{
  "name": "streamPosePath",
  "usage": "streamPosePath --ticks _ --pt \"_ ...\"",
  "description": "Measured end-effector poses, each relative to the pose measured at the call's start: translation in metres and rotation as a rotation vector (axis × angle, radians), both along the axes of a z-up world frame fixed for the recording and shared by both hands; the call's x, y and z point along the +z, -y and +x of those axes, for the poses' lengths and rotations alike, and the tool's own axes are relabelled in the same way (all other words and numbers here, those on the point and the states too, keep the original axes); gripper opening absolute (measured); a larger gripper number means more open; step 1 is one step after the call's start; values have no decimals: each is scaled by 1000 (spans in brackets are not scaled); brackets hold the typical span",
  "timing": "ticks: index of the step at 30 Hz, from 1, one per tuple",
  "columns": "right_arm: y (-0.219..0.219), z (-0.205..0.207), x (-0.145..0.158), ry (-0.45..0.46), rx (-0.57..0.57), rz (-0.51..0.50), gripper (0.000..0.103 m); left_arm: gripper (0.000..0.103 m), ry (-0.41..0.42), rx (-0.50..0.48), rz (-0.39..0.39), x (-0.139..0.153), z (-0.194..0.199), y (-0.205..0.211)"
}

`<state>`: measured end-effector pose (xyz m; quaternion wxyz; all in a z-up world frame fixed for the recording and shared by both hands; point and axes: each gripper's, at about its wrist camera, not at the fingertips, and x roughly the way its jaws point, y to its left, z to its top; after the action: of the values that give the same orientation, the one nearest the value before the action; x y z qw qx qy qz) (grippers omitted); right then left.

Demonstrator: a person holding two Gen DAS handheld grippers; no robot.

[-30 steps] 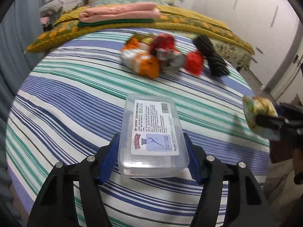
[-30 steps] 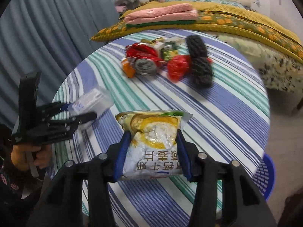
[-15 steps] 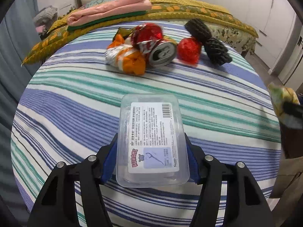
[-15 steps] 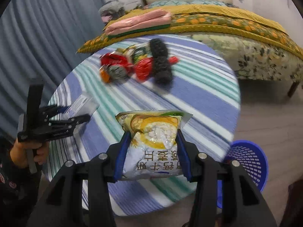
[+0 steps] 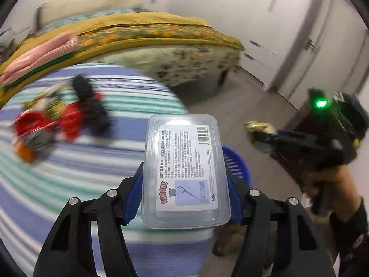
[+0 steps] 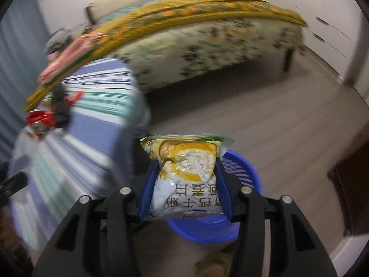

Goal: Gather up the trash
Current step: 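Carry the box and chip bag to the wastebasket and release both, then move both open tools back over the table toward the remaining trash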

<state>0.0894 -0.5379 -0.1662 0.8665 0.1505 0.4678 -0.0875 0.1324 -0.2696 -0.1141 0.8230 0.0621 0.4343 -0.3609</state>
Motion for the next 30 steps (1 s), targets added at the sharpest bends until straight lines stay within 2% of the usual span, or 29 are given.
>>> streamPosePath --ticks 4,8,12,16,18,19,22,23,24,25,27,30 --pt "32 -10 -32 -40 -82 63 47 62 -13 -80 38 -21 -9 68" --pt "51 -11 -37 -33 -120 75 47 62 -28 -122 81 -51 -11 121" --pt "70 -12 -45 -29 -166 132 47 62 -55 -135 104 -75 -6 147" --pt "80 -8 -46 -9 -193 168 50 63 -47 -154 126 -94 -3 166" --pt "85 -9 -46 13 -219 188 74 68 -46 -152 140 -105 1 174" --pt "88 -11 -44 25 -233 194 75 70 -53 -154 145 -109 2 178" --pt "92 -15 -35 57 -258 191 78 74 -56 -147 135 -106 4 180" --pt "93 -17 -31 66 -272 174 83 76 -54 -150 116 -102 3 178" --pt "93 -18 -29 69 -278 162 87 86 -40 -146 103 -95 1 173" --pt "92 -18 -27 70 -282 146 88 92 -10 -131 94 -87 -2 166" --pt "87 -18 -22 69 -283 105 94 92 28 -118 64 -70 -7 148" --pt "74 -15 -16 71 -274 45 94 93 49 -87 38 -51 -11 116"
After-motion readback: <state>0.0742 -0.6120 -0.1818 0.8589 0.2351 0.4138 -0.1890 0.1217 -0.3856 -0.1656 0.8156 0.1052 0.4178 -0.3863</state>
